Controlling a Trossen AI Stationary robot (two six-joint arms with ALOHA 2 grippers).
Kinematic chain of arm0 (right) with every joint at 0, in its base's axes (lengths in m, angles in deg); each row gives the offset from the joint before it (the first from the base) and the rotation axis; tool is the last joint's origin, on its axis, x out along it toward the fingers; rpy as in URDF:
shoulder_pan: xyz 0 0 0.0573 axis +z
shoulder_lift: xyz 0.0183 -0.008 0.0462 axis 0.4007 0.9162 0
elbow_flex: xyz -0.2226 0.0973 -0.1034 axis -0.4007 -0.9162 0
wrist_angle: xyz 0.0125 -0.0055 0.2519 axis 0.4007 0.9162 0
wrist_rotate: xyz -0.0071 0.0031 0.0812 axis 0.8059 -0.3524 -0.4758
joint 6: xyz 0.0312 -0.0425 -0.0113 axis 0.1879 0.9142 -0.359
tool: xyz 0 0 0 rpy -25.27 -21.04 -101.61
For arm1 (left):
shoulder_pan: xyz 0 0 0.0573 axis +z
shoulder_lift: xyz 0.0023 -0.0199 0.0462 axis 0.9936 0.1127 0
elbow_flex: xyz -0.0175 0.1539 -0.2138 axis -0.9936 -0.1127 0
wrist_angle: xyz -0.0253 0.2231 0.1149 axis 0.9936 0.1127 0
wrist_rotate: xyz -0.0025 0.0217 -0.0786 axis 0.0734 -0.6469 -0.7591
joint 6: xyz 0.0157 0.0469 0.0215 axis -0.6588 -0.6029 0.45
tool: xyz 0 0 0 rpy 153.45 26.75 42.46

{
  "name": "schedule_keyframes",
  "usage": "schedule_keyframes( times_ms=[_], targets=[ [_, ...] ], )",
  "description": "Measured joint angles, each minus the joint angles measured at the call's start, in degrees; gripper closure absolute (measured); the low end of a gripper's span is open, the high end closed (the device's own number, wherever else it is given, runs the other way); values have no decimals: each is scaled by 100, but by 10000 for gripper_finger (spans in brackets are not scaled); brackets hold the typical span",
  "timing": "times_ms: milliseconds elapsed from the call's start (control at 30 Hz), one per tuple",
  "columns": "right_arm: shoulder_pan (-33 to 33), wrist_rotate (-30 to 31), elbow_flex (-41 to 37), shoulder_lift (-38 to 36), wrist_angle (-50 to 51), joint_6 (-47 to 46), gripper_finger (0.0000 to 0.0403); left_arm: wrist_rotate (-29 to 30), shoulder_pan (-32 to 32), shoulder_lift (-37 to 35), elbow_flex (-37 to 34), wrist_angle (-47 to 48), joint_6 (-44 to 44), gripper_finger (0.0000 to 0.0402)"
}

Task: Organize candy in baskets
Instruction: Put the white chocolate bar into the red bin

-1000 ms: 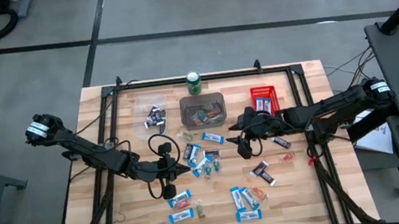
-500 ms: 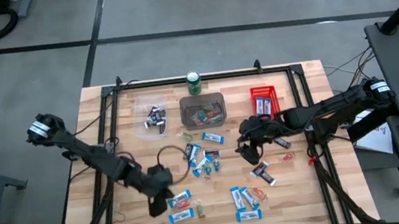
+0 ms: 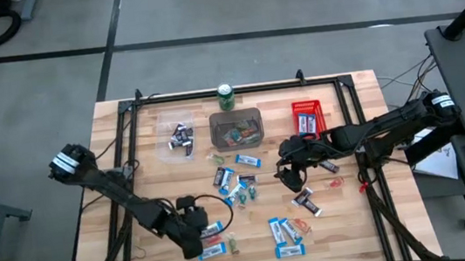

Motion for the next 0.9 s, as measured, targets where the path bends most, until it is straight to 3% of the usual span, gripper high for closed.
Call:
schedule_keyframes(
  times_ms=[467, 900],
  targets=[
    [0, 0, 0, 0, -2, 6, 197, 142, 0, 193, -41, -220, 0, 271],
    [0, 46, -2, 0, -3, 0, 197, 143, 0, 193, -243, -486, 199, 272]
  ],
)
